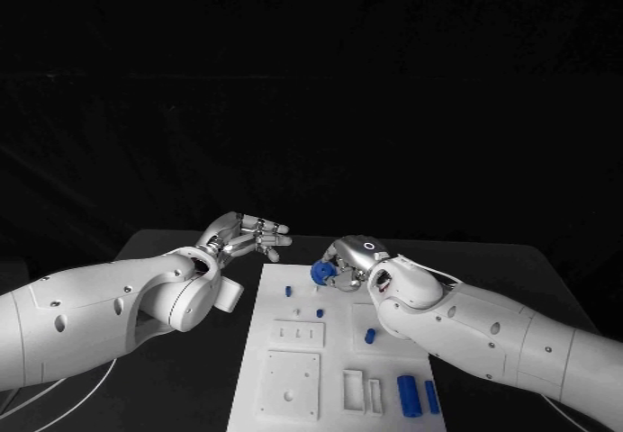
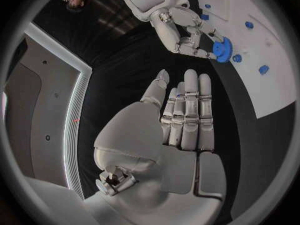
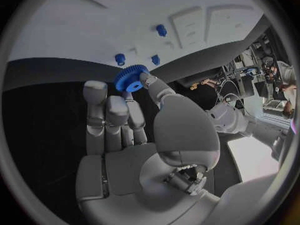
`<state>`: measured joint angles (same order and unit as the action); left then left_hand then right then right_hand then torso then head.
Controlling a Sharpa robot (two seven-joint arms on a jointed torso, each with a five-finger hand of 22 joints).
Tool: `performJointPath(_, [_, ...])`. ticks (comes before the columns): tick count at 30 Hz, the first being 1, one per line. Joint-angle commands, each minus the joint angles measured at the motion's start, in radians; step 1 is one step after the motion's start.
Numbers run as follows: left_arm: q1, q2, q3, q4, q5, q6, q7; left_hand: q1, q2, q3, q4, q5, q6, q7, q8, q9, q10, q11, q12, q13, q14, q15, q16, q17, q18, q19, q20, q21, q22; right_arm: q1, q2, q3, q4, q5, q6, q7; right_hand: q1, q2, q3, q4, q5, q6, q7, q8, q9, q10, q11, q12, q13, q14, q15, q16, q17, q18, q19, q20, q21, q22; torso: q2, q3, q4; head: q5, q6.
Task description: Assemble the parts on the task board
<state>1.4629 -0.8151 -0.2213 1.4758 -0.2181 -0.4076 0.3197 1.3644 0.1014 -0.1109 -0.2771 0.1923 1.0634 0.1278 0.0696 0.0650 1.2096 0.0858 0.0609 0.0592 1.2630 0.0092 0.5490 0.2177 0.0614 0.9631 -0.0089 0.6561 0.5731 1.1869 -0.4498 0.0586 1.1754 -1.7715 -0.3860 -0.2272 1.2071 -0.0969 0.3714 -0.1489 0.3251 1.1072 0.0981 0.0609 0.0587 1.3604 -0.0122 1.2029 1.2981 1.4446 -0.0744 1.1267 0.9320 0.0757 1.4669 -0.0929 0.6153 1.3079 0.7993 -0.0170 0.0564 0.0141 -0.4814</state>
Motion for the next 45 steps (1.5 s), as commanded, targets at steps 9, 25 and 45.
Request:
performJointPath(9, [0.001, 0.007, 0.001, 0.006, -0.008, -0.003, 0.013, 0.008, 0.000, 0.005, 0.001, -0.002, 0.003, 0.001, -0.004, 0.001, 0.003, -0.002, -0.002, 0.000, -0.008, 0.001, 0.004, -0.001, 0.010, -0.005, 0.001, -0.002, 0.002, -0.011, 0.048, -0.029, -0.044, -0.050, -0.003, -0.022, 0.000, -0.013, 0.010, 0.004, -0.002, 0.049, -0.020, 0.001, 0.005, 0.001, -0.001, -0.002, -0.002, 0.000, -0.004, 0.004, -0.002, -0.001, 0.048, -0.007, 0.002, 0.005, 0.010, -0.0034, 0.0148, 0.004, 0.005])
performJointPath(25, [0.001, 0.011, 0.001, 0.004, -0.009, 0.000, 0.011, 0.008, -0.001, 0.005, 0.001, -0.002, 0.002, 0.001, -0.004, 0.001, 0.003, -0.002, -0.002, 0.000, -0.008, 0.001, 0.003, -0.001, 0.009, -0.005, 0.001, -0.003, 0.003, -0.023, 0.075, -0.043, -0.086, -0.057, 0.023, -0.030, -0.002, -0.016, 0.009, 0.006, -0.005, 0.045, -0.019, 0.001, 0.005, 0.000, -0.001, -0.005, -0.005, -0.001, -0.004, 0.002, -0.005, 0.000, 0.048, -0.007, -0.002, 0.003, 0.011, -0.0059, 0.0164, 0.011, -0.002])
performJointPath(45, [0.001, 0.009, 0.001, -0.001, -0.009, 0.001, 0.010, 0.007, -0.001, 0.005, 0.002, -0.002, 0.001, 0.001, -0.004, 0.001, 0.000, -0.001, -0.002, 0.000, -0.008, 0.002, 0.004, -0.001, 0.010, -0.005, 0.001, -0.004, 0.004, -0.024, 0.067, -0.044, -0.095, -0.061, 0.010, -0.058, 0.000, -0.026, 0.015, 0.013, -0.014, 0.039, -0.018, 0.000, 0.005, -0.003, 0.001, -0.011, -0.012, -0.001, -0.003, -0.002, -0.008, 0.000, 0.048, -0.006, -0.006, 0.001, 0.010, -0.0027, 0.0152, 0.011, -0.004])
